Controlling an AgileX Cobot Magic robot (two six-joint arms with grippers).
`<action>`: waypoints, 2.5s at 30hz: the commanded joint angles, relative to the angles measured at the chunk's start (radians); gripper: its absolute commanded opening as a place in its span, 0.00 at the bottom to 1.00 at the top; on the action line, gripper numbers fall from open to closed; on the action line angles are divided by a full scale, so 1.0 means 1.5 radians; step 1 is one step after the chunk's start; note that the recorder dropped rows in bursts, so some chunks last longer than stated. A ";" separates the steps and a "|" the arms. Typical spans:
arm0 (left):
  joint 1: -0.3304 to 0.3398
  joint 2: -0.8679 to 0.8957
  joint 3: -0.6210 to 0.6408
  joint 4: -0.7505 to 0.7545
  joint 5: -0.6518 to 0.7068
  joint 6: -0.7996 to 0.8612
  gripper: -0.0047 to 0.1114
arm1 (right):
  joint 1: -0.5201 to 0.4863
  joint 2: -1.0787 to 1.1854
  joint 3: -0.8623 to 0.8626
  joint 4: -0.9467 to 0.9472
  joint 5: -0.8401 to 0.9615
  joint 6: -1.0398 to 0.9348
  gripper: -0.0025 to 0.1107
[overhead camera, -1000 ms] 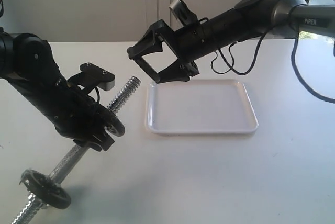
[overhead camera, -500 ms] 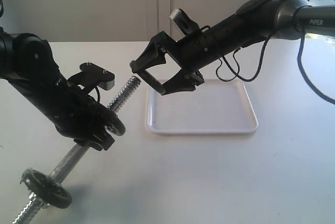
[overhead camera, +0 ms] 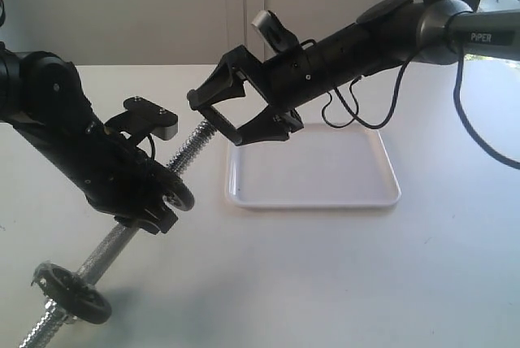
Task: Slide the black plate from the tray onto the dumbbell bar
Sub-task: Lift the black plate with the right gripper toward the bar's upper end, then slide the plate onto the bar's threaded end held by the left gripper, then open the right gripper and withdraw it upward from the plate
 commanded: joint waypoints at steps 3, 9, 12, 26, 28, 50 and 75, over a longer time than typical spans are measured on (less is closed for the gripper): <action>0.000 -0.035 -0.013 -0.045 -0.030 -0.006 0.04 | 0.003 0.023 -0.003 0.052 0.019 -0.009 0.02; 0.000 -0.035 -0.013 -0.045 -0.030 -0.006 0.04 | 0.004 0.033 -0.003 0.063 0.019 -0.009 0.02; 0.000 -0.035 -0.013 -0.045 -0.040 -0.006 0.04 | 0.016 0.033 -0.003 0.063 0.019 -0.009 0.02; 0.000 -0.035 -0.013 -0.045 -0.102 -0.006 0.04 | 0.083 0.033 -0.003 0.062 0.019 -0.009 0.02; 0.000 -0.035 -0.013 -0.045 -0.102 -0.006 0.04 | 0.092 0.033 -0.003 0.062 0.019 -0.009 0.02; 0.000 -0.035 -0.013 -0.045 -0.100 -0.014 0.04 | 0.087 0.033 -0.003 -0.005 0.019 -0.083 0.94; 0.000 -0.035 -0.013 -0.045 -0.126 -0.031 0.04 | 0.023 0.033 -0.004 -0.056 0.019 0.008 0.94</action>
